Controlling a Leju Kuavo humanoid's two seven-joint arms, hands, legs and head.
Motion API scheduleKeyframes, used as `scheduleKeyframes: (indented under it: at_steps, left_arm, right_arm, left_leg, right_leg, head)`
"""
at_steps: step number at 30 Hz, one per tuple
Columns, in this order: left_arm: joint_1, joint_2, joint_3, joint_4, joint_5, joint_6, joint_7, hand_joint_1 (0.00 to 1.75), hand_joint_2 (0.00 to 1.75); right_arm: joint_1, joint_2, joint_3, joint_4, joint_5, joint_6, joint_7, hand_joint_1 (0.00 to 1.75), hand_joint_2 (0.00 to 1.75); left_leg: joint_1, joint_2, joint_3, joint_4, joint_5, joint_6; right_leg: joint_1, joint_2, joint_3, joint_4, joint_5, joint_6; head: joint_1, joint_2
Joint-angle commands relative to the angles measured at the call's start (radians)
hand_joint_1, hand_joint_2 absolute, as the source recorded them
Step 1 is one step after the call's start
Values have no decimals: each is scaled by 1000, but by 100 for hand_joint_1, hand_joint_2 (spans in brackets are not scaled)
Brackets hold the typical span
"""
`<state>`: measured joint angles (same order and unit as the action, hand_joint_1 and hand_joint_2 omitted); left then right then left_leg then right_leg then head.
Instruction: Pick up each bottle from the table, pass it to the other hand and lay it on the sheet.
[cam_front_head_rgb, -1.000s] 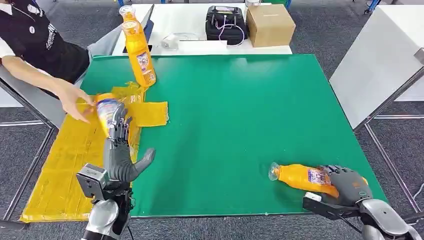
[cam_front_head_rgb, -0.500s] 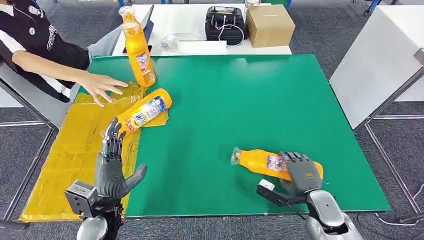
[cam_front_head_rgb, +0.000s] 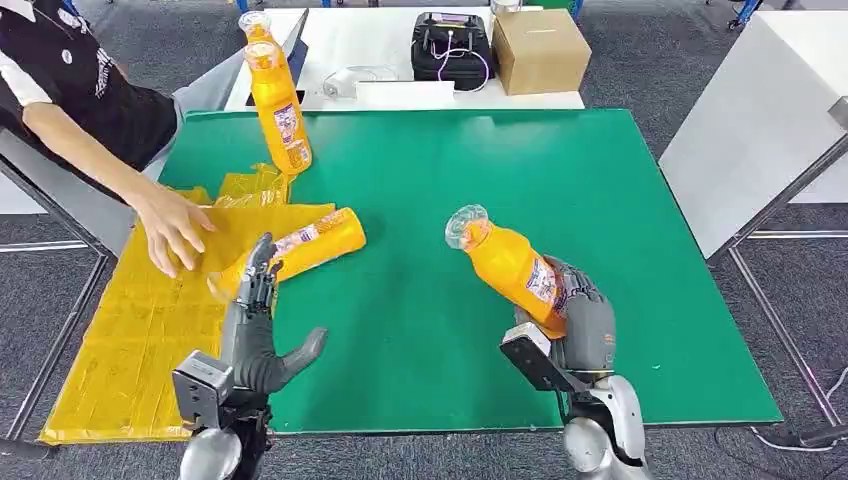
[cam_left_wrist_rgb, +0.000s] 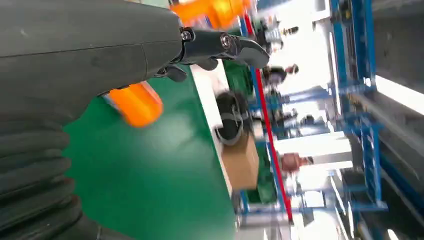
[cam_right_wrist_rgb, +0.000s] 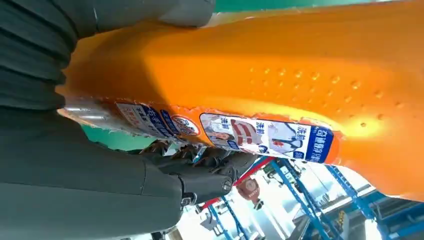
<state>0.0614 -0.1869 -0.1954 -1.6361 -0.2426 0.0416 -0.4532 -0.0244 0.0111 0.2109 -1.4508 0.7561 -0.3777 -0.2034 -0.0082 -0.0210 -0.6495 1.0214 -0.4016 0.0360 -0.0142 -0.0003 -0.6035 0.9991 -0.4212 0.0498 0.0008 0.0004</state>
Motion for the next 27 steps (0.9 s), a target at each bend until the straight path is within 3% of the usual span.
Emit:
scheduleKeyframes:
  at_steps: [1,8,9,11,16,27]
  left_arm:
    - [-55,12,-84,101,10,13,8,0,175]
    - [-112,19,-154,185,26,9,21,0,175]
    - [-124,20,-164,204,39,-4,28,0,175]
    - [-152,18,-186,247,43,-15,28,0,175]
    - [-186,12,-215,296,49,-20,27,0,175]
    - [-226,8,-228,347,61,-31,38,0,175]
  right_arm:
    - [-7,54,-57,26,-14,2,-15,175,175]
    - [-84,129,-5,145,-181,85,-107,175,175]
    - [-96,137,10,162,-229,122,-134,175,175]
    - [-129,162,43,234,-272,158,-159,175,175]
    - [-179,203,110,347,-292,172,-188,175,175]
    - [-212,238,209,393,-334,225,-211,175,175]
  left_leg:
    - [1,1,4,-1,-1,-2]
    - [1,3,4,-1,-1,-2]
    - [4,6,10,-2,-3,-4]
    - [3,4,6,-1,-2,-3]
    - [2,4,5,-1,-1,-2]
    - [3,4,6,-1,-2,-3]
  right_leg:
    - [1,0,4,-2,-1,-1]
    - [2,2,4,-2,0,-1]
    - [4,3,11,-5,-1,-3]
    - [3,2,7,-3,0,-2]
    - [2,3,5,-2,0,-1]
    - [3,2,7,-2,0,-2]
  head:
    - [0,0]
    - [0,0]
    - [0,0]
    - [0,0]
    - [0,0]
    - [0,0]
